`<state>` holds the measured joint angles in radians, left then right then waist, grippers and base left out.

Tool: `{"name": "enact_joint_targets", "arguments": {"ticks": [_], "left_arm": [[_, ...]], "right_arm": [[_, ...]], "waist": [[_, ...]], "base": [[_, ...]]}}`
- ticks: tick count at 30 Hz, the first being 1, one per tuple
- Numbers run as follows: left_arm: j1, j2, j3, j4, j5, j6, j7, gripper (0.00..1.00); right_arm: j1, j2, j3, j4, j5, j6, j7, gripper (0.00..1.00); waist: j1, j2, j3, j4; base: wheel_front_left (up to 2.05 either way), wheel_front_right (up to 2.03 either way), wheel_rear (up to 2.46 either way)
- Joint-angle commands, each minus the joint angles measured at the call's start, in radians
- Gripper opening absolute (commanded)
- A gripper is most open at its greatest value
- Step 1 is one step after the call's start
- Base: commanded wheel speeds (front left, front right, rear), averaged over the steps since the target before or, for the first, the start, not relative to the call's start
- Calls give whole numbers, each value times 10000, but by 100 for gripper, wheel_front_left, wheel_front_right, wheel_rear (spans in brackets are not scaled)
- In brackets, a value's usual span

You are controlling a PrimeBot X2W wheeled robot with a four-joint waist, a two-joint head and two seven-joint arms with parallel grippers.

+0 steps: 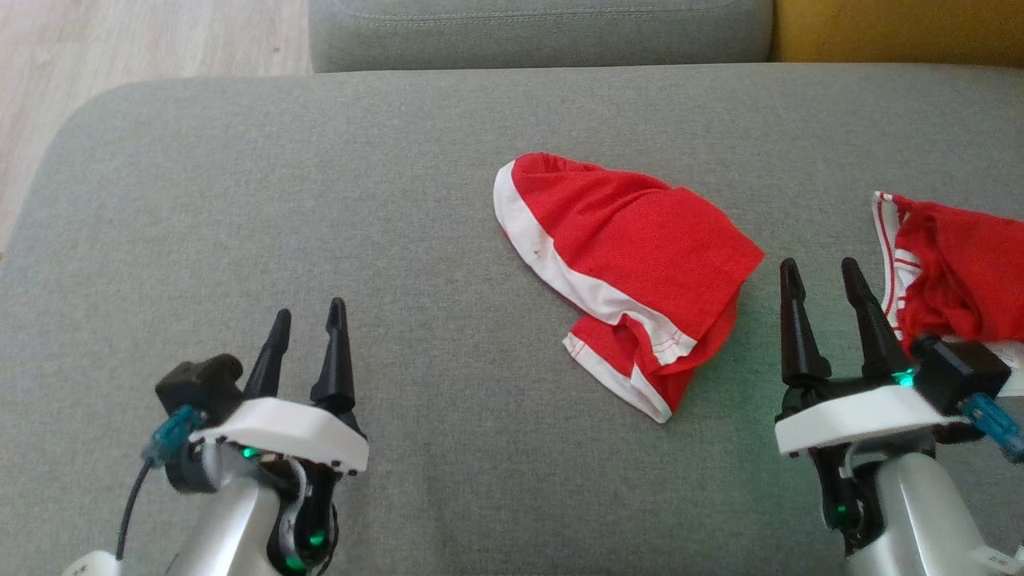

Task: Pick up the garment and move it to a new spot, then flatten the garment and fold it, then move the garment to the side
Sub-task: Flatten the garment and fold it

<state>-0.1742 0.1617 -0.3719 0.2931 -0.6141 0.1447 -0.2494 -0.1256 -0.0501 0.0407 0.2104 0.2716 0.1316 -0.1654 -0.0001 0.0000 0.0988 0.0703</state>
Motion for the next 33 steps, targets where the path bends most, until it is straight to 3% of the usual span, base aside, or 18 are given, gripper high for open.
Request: {"name": "enact_joint_targets", "arguments": {"ticks": [1, 7, 15, 29, 30, 31, 33], "left_arm": [[-455, 90, 454, -364, 132, -56, -123, 100], [-519, -417, 1087, -152, 916, -672, -123, 100], [-596, -870, 1624, 204, 1355, -1174, -123, 100], [-965, -1106, 1926, 514, 1553, -1572, -124, 100], [-977, -1108, 1934, 520, 1537, -1587, -124, 100], [-993, -1110, 1931, 522, 1502, -1595, -124, 100], [-1015, -1112, 1887, 533, 1402, -1566, -124, 100]], "right_arm": [[-173, -1, 266, -320, -30, -9, 24, 100], [-296, -1, 745, -533, -311, -9, 391, 100], [-464, -376, 2255, 11, -541, -9, 1294, 100], [-1128, -600, 2008, 1433, -1087, -9, 1951, 100], [-1163, -602, 2002, 1505, -1087, -9, 1987, 59], [-1204, -612, 2006, 1560, -1096, -9, 1997, 4], [-1327, -639, 2097, 1570, -1115, -9, 1831, 0]], "waist": [[1, 0, 4, 24], [1, 0, 154, 157], [1, 0, 508, 325], [1, 0, 1009, 769], [1, 0, 1036, 778], [1, 0, 1057, 782], [1, 0, 1068, 760]], "base": [[0, 0, 0], [0, 0, 0], [0, 0, 0], [0, 0, 0], [0, 0, 0], [0, 0, 0], [0, 0, 0]]}}
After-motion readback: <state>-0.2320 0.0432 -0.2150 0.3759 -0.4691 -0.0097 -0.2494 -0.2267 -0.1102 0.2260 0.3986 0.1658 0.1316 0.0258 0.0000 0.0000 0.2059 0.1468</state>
